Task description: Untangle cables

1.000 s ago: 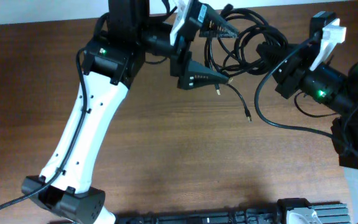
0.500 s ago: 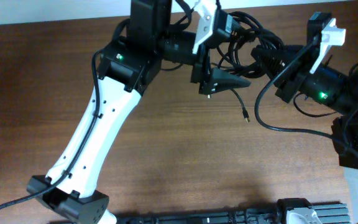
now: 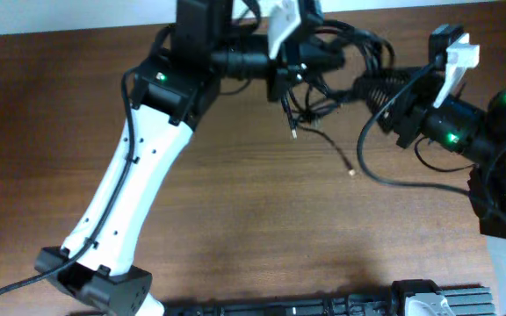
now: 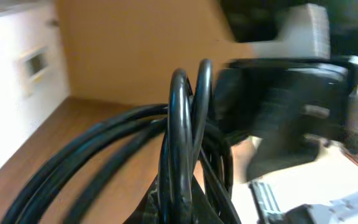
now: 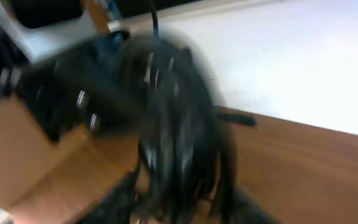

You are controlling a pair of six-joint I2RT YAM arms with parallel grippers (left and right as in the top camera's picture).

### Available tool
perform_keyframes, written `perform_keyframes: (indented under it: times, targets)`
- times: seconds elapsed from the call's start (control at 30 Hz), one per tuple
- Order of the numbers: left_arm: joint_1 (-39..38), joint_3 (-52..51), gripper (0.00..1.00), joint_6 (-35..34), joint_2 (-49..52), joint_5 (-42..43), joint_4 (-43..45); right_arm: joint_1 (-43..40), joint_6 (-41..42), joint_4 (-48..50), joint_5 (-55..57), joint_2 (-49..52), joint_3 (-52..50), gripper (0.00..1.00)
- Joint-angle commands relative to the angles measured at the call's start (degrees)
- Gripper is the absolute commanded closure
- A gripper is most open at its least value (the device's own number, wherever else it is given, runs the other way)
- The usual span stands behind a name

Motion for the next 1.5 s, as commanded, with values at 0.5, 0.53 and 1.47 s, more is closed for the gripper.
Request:
perform_keyframes:
  times: [0.5,0.53,1.47]
  targets:
    - [0.9,0.5,1.0,-4.7,-0.5,7.6,0.4,-0.2,-9.1,1.6,10.4,-0.4,0.3,0.69]
    - [0.9,0.5,1.0,-4.7,-0.5,7.6,0.4,-0.2,-8.8,1.6,10.4,-0.4,0.3,0.75]
    - [6.7,0.5,1.0,-43.0,-0.5,-24.2,3.1,-0.2,-9.5,-4.0,5.2,-0.5,0.3,0.96]
